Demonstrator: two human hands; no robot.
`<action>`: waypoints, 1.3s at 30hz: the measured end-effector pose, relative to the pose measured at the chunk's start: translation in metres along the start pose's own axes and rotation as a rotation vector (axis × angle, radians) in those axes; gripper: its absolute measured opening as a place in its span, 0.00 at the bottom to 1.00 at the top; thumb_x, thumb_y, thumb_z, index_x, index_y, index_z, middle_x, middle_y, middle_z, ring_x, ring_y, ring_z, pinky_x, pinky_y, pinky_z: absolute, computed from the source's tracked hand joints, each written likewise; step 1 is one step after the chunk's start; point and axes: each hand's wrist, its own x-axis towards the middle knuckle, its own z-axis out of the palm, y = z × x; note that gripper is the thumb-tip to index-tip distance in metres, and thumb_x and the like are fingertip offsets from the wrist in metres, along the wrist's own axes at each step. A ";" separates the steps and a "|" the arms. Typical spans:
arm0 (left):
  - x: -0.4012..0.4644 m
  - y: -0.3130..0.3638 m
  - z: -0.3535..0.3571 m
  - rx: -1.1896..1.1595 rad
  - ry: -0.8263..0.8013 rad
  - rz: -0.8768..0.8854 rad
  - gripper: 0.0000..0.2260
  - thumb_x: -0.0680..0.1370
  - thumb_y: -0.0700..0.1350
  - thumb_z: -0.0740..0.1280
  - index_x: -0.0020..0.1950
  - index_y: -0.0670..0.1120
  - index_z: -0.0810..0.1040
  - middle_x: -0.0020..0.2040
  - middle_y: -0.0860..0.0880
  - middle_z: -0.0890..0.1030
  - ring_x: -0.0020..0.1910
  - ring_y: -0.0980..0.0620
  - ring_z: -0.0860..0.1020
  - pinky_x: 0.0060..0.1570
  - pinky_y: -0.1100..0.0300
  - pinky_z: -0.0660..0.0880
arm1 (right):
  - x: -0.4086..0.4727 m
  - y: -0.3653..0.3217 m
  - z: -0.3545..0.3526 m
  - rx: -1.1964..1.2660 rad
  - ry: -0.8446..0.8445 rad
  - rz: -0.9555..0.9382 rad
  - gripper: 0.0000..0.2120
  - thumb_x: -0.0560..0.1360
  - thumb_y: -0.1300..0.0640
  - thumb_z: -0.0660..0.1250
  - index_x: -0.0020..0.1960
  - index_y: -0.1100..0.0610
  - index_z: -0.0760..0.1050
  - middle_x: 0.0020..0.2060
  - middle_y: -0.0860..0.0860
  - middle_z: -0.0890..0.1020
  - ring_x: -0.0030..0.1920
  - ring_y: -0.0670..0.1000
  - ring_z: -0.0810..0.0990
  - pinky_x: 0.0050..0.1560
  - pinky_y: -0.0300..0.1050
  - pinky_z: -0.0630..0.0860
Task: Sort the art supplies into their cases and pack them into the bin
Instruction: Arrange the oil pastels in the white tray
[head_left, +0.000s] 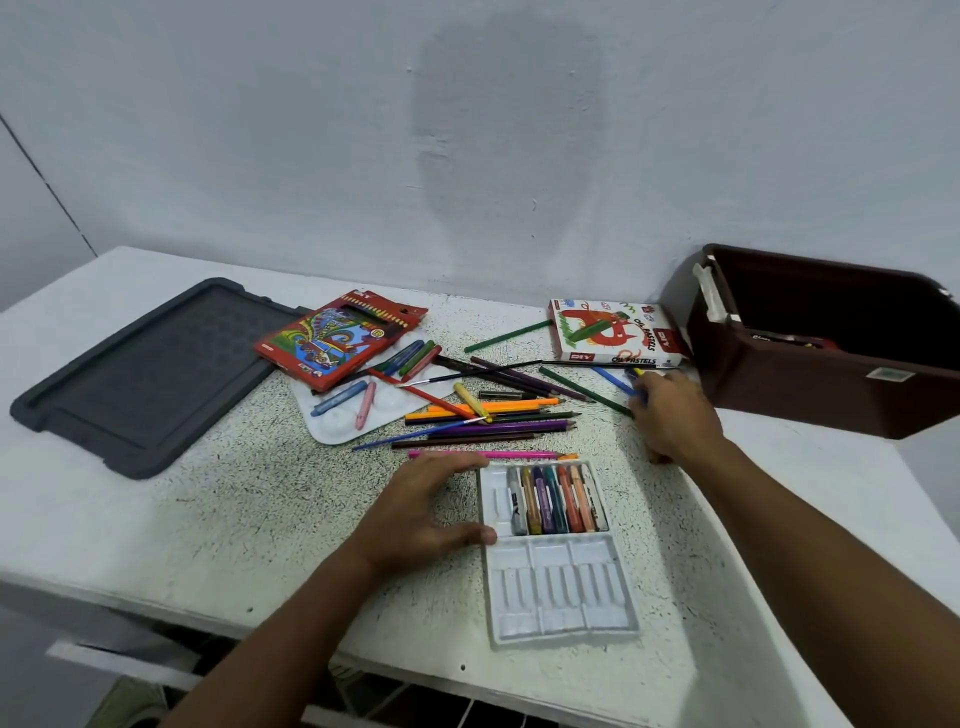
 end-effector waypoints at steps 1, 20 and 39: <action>0.000 0.000 0.000 -0.003 -0.003 -0.007 0.34 0.63 0.69 0.72 0.66 0.62 0.70 0.63 0.63 0.72 0.64 0.65 0.68 0.64 0.63 0.64 | 0.001 0.000 0.001 -0.006 0.010 0.011 0.14 0.79 0.54 0.61 0.64 0.56 0.74 0.60 0.59 0.74 0.63 0.61 0.70 0.59 0.54 0.72; -0.001 0.001 0.000 0.013 -0.027 -0.049 0.35 0.61 0.70 0.72 0.65 0.66 0.67 0.64 0.60 0.71 0.64 0.61 0.68 0.64 0.61 0.65 | -0.003 -0.001 -0.003 0.304 0.113 -0.014 0.10 0.77 0.62 0.65 0.56 0.56 0.81 0.53 0.58 0.81 0.57 0.60 0.75 0.56 0.52 0.73; 0.000 0.005 -0.001 -0.006 -0.020 -0.058 0.38 0.60 0.69 0.74 0.67 0.63 0.68 0.67 0.62 0.72 0.67 0.61 0.69 0.67 0.52 0.68 | -0.090 -0.060 0.000 0.272 0.042 -0.807 0.14 0.71 0.68 0.71 0.49 0.51 0.83 0.49 0.53 0.74 0.50 0.56 0.71 0.41 0.53 0.74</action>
